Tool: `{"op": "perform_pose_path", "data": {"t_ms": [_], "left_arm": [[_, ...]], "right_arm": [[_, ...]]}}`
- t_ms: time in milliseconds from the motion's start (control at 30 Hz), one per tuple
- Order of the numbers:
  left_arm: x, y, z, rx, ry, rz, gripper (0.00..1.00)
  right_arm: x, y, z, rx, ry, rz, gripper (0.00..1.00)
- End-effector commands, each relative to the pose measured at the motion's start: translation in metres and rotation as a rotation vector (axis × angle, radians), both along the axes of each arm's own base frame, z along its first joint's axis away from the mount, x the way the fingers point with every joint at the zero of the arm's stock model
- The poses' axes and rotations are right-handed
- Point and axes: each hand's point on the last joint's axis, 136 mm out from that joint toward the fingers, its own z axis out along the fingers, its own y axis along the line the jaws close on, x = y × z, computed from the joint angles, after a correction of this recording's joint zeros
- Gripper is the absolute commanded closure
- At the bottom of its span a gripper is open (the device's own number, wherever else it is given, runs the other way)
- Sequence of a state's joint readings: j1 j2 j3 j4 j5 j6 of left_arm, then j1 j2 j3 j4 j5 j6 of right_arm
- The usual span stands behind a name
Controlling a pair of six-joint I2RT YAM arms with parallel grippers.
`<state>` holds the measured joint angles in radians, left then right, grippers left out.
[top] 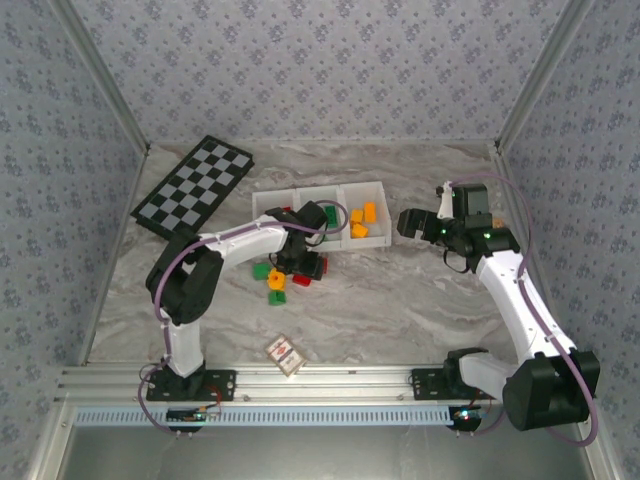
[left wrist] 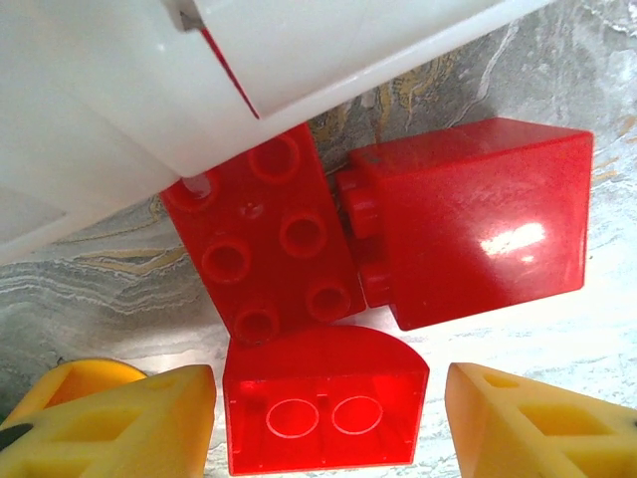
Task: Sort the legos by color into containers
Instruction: Pick up the lego from the center of the table.
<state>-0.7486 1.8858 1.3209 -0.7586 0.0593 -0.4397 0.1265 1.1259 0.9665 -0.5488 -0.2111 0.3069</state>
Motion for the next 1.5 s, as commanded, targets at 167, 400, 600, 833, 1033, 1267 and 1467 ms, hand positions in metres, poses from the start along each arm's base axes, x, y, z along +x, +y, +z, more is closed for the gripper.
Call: {"op": "perform_pose_path", "data": {"t_ms": [167,400,600,833,1033,1267,1467], "left_arm": [[-0.009,0.002,0.003,0.014,-0.004,0.020,0.39],[-0.009,0.000,-0.004,0.032,0.011,0.023,0.42],[-0.008,0.002,-0.008,0.050,0.016,0.031,0.46],[-0.010,0.003,-0.013,0.070,0.029,0.024,0.39],[-0.010,0.005,-0.014,0.112,0.018,0.020,0.37],[-0.008,0.013,-0.018,0.166,0.003,0.036,0.41],[-0.008,0.016,-0.020,0.190,-0.006,0.042,0.45]], "right_arm": [[-0.002,0.001,-0.005,0.022,0.022,-0.001,0.00],[-0.001,0.001,-0.004,0.024,0.019,-0.002,0.00],[-0.001,0.001,-0.005,0.026,0.022,-0.003,0.00],[0.000,0.001,-0.005,0.029,0.023,-0.002,0.00],[0.000,0.001,-0.006,0.029,0.024,-0.004,0.00],[-0.001,0.001,-0.006,0.030,0.025,-0.004,0.00],[-0.001,0.001,-0.006,0.030,0.026,-0.004,0.00]]}}
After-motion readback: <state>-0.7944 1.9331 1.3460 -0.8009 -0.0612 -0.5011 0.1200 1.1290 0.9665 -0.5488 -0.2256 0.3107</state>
